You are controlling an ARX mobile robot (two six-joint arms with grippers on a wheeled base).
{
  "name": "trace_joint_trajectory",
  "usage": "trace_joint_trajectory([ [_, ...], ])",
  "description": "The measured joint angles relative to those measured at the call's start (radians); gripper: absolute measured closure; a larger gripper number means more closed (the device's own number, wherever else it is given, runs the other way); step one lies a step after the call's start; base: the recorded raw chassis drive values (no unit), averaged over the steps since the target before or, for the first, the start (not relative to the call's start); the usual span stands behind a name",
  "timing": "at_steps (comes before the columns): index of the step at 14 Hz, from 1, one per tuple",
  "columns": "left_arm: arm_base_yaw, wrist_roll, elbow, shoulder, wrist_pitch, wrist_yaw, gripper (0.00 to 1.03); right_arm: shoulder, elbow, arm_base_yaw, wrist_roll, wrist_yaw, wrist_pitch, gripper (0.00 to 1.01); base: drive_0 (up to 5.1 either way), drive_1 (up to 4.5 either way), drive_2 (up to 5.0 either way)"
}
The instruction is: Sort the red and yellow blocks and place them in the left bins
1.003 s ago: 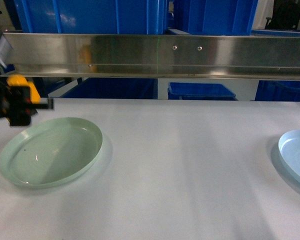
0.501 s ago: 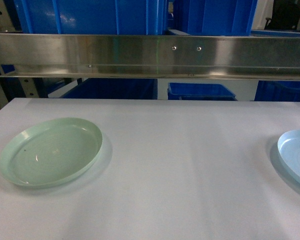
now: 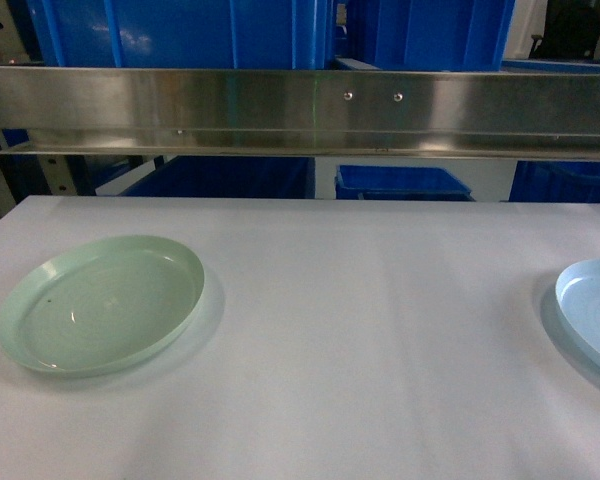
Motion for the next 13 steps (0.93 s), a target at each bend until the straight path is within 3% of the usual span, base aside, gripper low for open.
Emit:
trace_joint_trajectory([
  [3, 0.005, -0.006, 0.000, -0.002, -0.004, 0.017, 0.77, -0.013, 0.000, 0.005, 0.000, 0.002, -0.010, 0.73, 0.0, 0.00, 0.0],
  [4, 0.010, -0.006, -0.002, -0.001, 0.018, 0.022, 0.77, -0.037, -0.013, 0.004, 0.013, -0.011, 0.057, 0.73, 0.0, 0.00, 0.0],
  [7, 0.014, -0.006, -0.004, 0.002, 0.039, 0.029, 0.77, -0.077, -0.018, 0.005, -0.003, -0.008, 0.081, 0.73, 0.0, 0.00, 0.0],
  [13, 0.013, -0.006, -0.004, 0.002, 0.040, 0.033, 0.77, -0.078, -0.019, 0.005, -0.003, -0.004, 0.080, 0.73, -4.7, 2.42, 2.4],
])
